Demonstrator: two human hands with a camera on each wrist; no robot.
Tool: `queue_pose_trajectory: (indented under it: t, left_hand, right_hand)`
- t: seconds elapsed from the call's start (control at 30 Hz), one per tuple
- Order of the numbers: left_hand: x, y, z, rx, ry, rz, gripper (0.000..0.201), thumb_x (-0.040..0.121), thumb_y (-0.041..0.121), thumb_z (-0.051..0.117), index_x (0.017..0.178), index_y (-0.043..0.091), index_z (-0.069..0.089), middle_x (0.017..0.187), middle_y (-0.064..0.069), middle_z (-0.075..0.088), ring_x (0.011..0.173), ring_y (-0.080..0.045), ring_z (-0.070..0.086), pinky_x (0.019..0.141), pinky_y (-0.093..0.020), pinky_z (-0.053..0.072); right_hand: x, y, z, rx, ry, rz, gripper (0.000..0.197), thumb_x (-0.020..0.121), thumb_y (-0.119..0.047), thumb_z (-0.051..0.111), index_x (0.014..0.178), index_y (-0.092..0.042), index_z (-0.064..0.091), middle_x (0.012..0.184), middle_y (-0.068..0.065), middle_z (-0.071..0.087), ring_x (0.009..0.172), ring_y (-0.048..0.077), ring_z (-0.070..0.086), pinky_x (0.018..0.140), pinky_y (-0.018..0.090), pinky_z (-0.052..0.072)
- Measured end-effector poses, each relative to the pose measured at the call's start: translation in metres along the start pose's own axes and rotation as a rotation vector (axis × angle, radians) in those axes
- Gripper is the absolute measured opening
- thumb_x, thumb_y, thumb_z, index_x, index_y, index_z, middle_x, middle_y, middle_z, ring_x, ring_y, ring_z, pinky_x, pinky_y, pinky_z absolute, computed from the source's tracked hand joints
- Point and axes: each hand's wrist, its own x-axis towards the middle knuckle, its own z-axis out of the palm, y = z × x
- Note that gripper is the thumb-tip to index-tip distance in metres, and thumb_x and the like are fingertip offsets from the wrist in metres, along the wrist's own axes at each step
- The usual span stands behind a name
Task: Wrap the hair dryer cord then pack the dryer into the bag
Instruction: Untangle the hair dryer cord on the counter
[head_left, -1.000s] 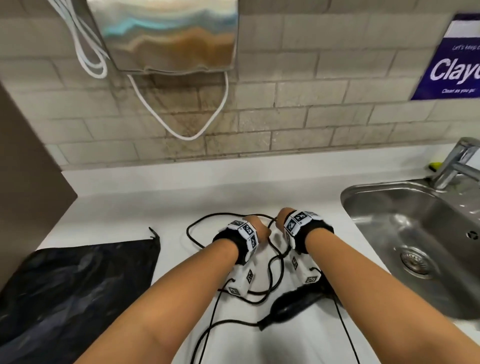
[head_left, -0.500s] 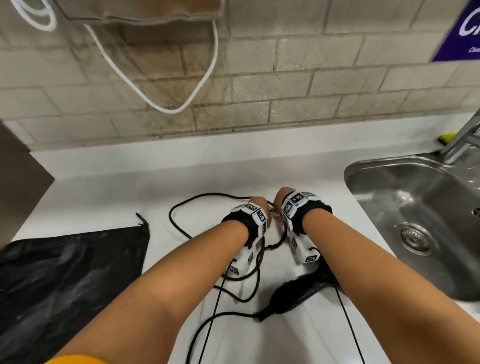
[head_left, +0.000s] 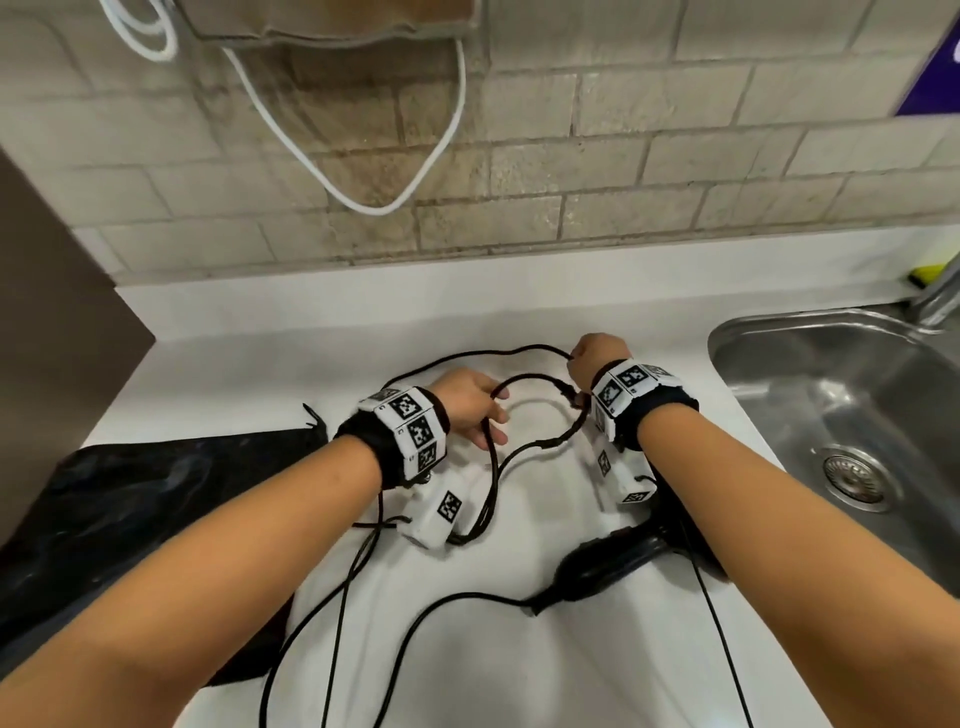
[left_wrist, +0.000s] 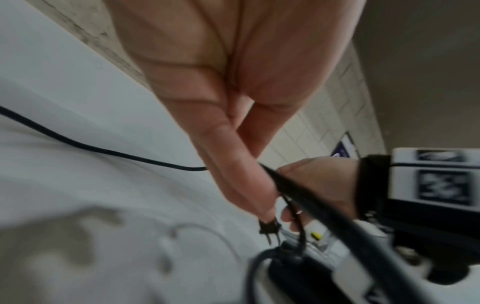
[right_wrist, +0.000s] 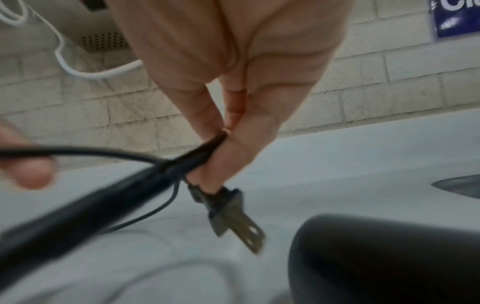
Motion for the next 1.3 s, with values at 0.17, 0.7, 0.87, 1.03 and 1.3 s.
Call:
queue_pose_trajectory:
  t: [0.17,0.7,0.87,1.03,1.3]
  left_hand:
    - [-0.036,-0.005,-0.008,-0.024,-0.035,0.059,0.019,0.092,-0.003,0.044,0.103,0.011,0.051,0.077,-0.003,0.055,0.046,-0.009,0.064,0.039,-0.020,0.048]
    - [-0.072,-0.022,-0.032,-0.353,0.223,0.276,0.025,0.094,-0.005,0.039,0.088,0.018,0.048,0.078,-0.004,0.052,0.050,-0.008,0.066,0.043,-0.021,0.052]
    - [-0.084,-0.031,-0.037,-0.438,0.269,0.319,0.021,0.096,0.001,0.040,0.088,0.018,0.049,0.078,-0.004,0.053,0.053,-0.008,0.067,0.045,-0.021,0.052]
    - [-0.108,-0.047,-0.039,-0.349,0.200,0.313,0.017,0.097,0.013,0.044,0.092,0.021,0.058,0.078,0.000,0.056,0.056,-0.008,0.067,0.049,-0.021,0.050]
    - [-0.142,-0.074,-0.045,-0.084,0.118,0.221,0.020,0.091,0.007,0.055,0.093,0.024,0.067,0.064,0.008,0.066,0.054,-0.006,0.065,0.048,-0.017,0.050]
  right_hand:
    - [-0.011,0.014,-0.004,-0.067,-0.017,0.031,0.025,0.088,-0.002,0.043,0.105,0.004,0.059,0.110,0.018,0.065,0.099,0.033,0.063,0.059,0.028,0.045]
    - [-0.107,-0.023,0.045,-0.281,-0.524,-0.477,0.035,0.082,-0.024,0.064,0.114,-0.009,0.064,0.119,0.005,0.063,0.113,0.021,0.056,0.095,0.024,0.042]
    - [-0.119,-0.023,0.080,-0.494,-0.496,-0.452,0.030,0.068,-0.039,0.072,0.082,-0.013,0.068,0.087,0.005,0.071,0.085,0.028,0.066,0.090,0.045,0.049]
    - [-0.119,-0.029,0.045,-0.106,-0.293,-0.387,0.029,0.092,-0.022,0.046,0.109,-0.007,0.064,0.118,0.012,0.060,0.108,0.029,0.055,0.089,0.032,0.044]
    - [-0.113,-0.016,0.009,0.474,-0.006,-0.306,0.022,0.093,-0.017,0.048,0.088,-0.005,0.066,0.074,0.004,0.058,0.065,0.016,0.049,0.051,0.015,0.039]
